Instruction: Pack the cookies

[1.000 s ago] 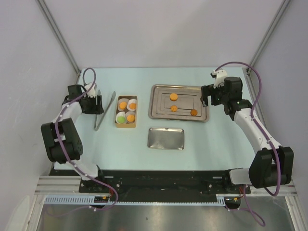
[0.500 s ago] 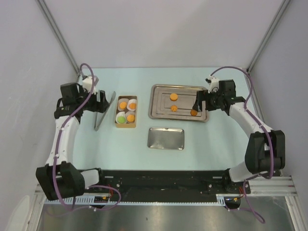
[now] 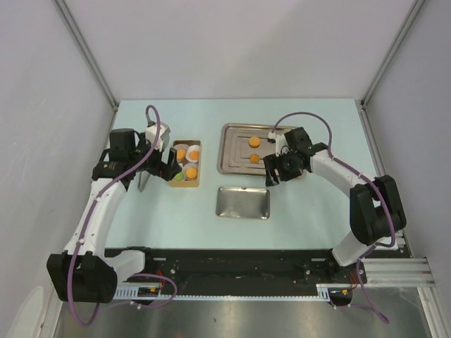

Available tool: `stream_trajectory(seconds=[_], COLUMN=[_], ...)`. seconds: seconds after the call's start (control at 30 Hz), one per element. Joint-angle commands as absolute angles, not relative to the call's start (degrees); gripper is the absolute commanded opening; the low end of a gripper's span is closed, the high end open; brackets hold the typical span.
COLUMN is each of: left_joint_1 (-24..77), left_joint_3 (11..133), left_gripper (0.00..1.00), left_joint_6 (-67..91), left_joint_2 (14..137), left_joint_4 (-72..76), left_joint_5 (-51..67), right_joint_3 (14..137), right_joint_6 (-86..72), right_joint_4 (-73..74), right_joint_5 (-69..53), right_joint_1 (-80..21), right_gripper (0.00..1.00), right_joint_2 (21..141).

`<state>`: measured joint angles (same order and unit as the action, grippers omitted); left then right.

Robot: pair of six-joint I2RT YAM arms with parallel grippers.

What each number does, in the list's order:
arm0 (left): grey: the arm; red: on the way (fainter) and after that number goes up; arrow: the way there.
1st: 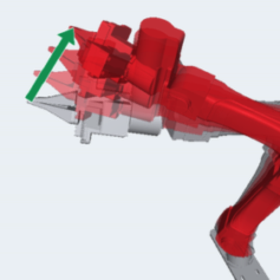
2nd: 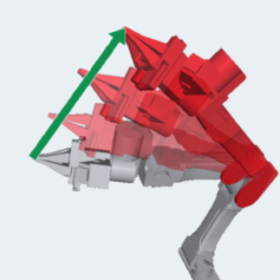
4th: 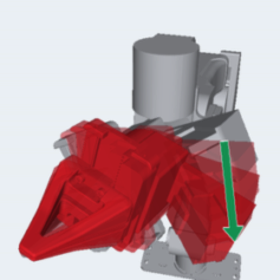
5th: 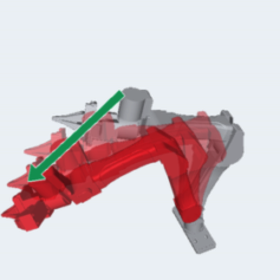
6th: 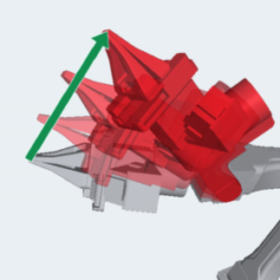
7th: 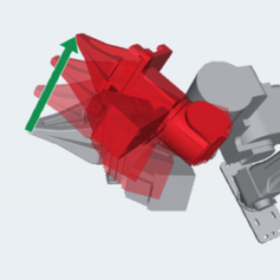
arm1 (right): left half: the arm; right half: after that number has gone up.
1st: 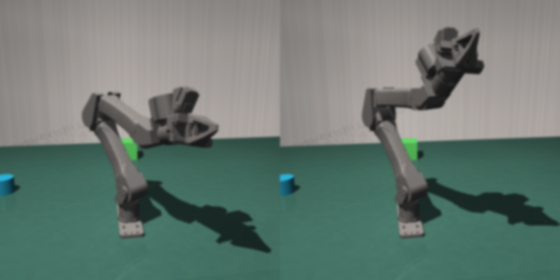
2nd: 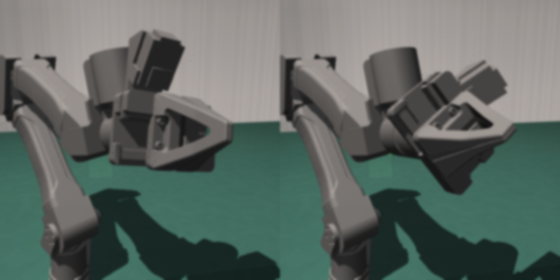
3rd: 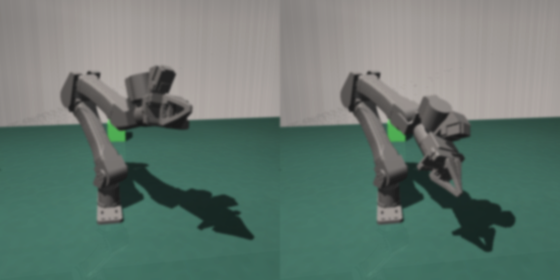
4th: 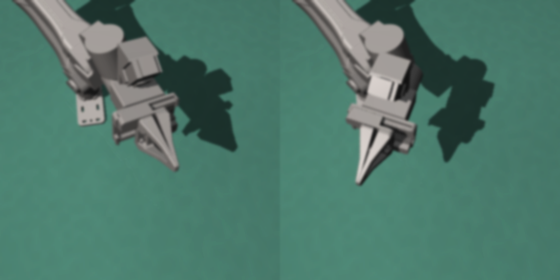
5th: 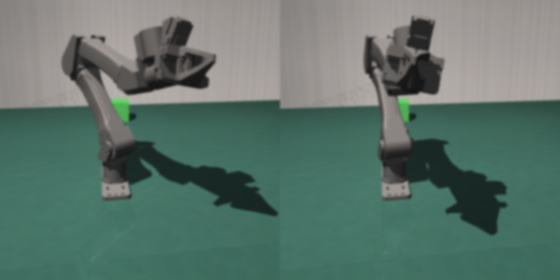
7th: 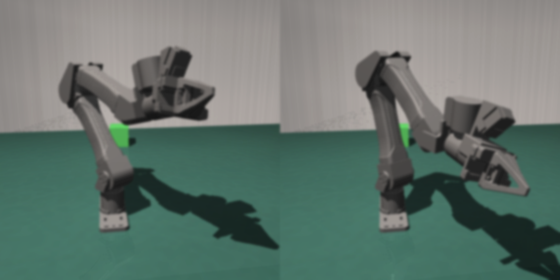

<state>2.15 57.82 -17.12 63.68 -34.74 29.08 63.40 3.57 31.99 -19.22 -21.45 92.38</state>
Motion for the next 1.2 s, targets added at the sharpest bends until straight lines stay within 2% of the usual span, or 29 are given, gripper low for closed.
stream_trajectory(seconds=[0.0, 0.23, 0.4, 0.7, 0.83, 1.0, 1.17], left_joint_1=[2.8, 3.0, 3.0, 3.1, 3.1, 3.2, 3.2], left_joint_3=[57.6, 57.2, 56.5, 56.0, 54.6, 53.7, 53.2], left_gripper=[0.99, 0.99, 0.99, 0.99, 0.99, 1.00, 0.99], left_joint_6=[-18.9, -19.3, -20.0, -20.2, -20.4, -20.9, -21.1], left_joint_2=[64.0, 64.6, 65.8, 67.3, 67.0, 67.1, 67.6], left_joint_4=[-34.3, -33.2, -32.5, -31.4, -29.6, -29.0, -28.4], left_joint_5=[29.9, 29.4, 28.5, 29.4, 29.5, 29.8, 30.2], right_joint_3=[63.0, 62.5, 62.3, 62.3, 62.3, 62.7, 64.2], right_joint_6=[5.6, 6.2, 6.4, 6.9, 7.1, 7.0, 7.1], right_joint_4=[33.8, 33.6, 33.5, 33.4, 32.3, 31.6, 31.8], right_joint_5=[-14.6, -12.3, -12.3, -12.3, -11.3, -8.4, -5.6], right_joint_1=[-24.3, -27.8, -28.7, -29.9, -30.9, -32.9, -34.4], right_gripper=[0.74, 0.69, 0.61, 0.38, 0.22, 0.20, 0.08], right_joint_2=[93.7, 97.4, 100.9, 104.0, 105.2, 106.2, 108.2])
